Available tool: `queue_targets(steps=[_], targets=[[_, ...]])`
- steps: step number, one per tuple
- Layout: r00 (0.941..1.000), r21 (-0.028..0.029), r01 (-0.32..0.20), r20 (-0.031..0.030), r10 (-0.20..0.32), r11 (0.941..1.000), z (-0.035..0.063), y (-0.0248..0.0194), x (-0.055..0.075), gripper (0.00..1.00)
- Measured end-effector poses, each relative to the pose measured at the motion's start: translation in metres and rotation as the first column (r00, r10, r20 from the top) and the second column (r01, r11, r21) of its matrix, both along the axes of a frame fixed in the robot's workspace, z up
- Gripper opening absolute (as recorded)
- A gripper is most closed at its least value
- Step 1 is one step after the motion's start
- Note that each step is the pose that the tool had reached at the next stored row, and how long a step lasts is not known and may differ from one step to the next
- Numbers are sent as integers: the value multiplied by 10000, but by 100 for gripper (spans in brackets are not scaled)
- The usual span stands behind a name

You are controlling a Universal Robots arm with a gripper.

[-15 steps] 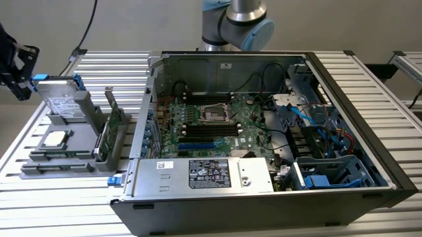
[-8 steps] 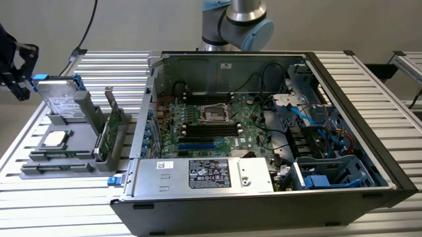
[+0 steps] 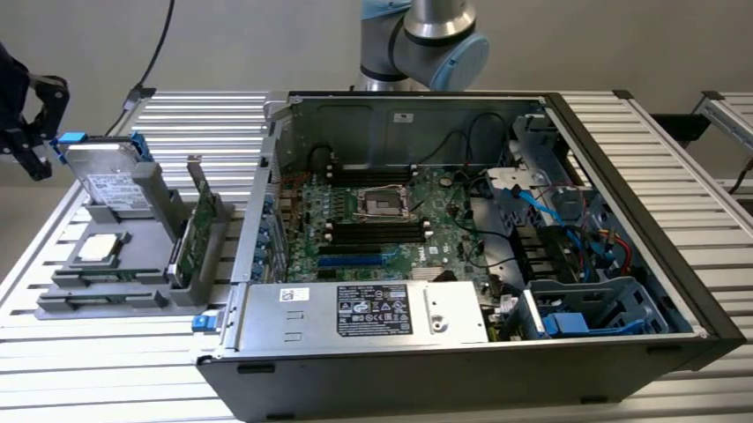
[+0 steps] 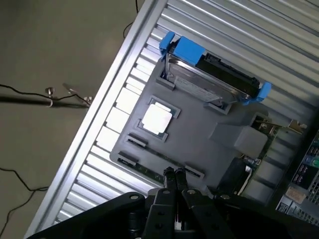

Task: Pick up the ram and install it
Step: 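Pick up the ram and move it above insertion slot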

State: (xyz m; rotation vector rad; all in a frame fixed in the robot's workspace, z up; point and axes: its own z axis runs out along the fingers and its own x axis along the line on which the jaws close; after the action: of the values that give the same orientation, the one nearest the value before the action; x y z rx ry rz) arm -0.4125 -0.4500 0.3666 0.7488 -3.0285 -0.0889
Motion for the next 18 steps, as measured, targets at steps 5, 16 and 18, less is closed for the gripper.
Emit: queue_targets(steps=[5,16,18], targets=[[9958,0,-914,-1,914,9958,-1,0,0,10],[9576,0,-2880,0,2880,9576,-19,0,0,10],[9467,0,-3222,-1,3222,9467,-25,0,0,10]])
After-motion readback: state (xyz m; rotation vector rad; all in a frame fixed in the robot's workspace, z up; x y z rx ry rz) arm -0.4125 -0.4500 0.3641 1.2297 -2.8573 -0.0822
